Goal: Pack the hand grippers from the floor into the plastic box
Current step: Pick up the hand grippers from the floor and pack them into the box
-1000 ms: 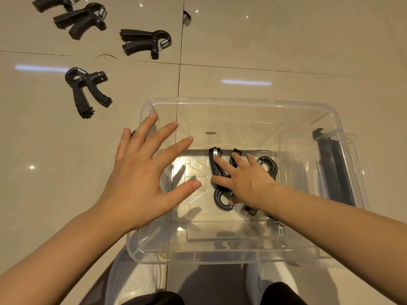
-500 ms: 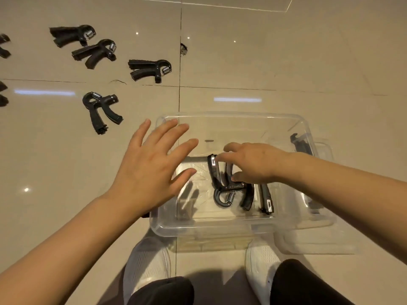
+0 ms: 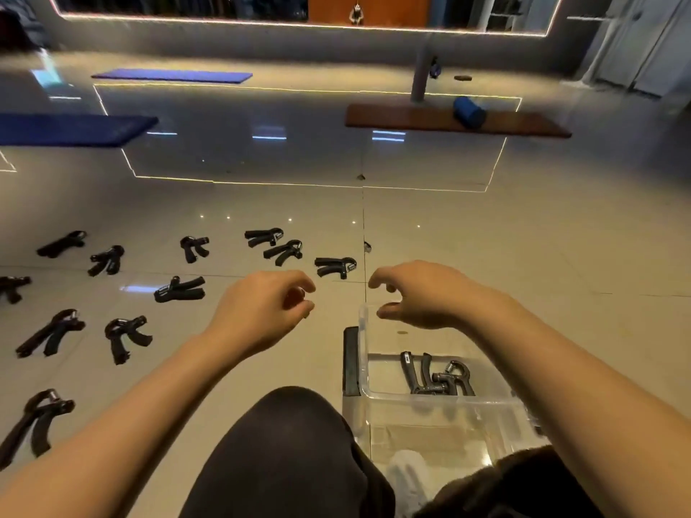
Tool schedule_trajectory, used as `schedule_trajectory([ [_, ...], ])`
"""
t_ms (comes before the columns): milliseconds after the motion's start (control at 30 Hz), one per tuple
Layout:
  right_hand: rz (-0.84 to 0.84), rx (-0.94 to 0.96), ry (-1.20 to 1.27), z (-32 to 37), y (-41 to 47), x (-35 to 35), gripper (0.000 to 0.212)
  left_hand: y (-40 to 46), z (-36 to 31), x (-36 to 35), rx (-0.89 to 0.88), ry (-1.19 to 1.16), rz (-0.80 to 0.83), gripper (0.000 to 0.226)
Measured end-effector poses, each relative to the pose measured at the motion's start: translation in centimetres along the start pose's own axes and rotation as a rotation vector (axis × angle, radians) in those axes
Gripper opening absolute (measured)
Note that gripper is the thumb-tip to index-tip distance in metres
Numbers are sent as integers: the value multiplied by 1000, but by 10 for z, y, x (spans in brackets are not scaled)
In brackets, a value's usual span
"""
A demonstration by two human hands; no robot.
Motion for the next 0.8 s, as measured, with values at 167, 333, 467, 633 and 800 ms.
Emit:
schedule_trajectory([
  [167, -202, -118, 84, 14, 0, 2, 55, -20, 2, 5, 53, -112, -7, 31],
  [333, -155, -164, 120, 10, 11, 0, 63, -15, 1, 6, 67, -102, -32, 36],
  [467, -160, -164, 127, 7, 17, 1, 63, -6, -8, 15, 58, -111, -64, 36],
  [633, -196, -132, 127, 8, 25, 12, 65, -4, 10, 44, 68, -5, -93, 38],
  [800, -242, -18, 198, 33, 47, 15, 67, -6, 55, 87, 185, 90, -141, 38],
])
Point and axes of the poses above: each hand's wrist, its own y-axis towards the middle knuckle, its own x-axis out of the back of the hand, z = x × y, the point moved 2 cm from there along y, towards the middle knuckle, and after that the axes turned 15 degrees about x, right-handed, at the moved point
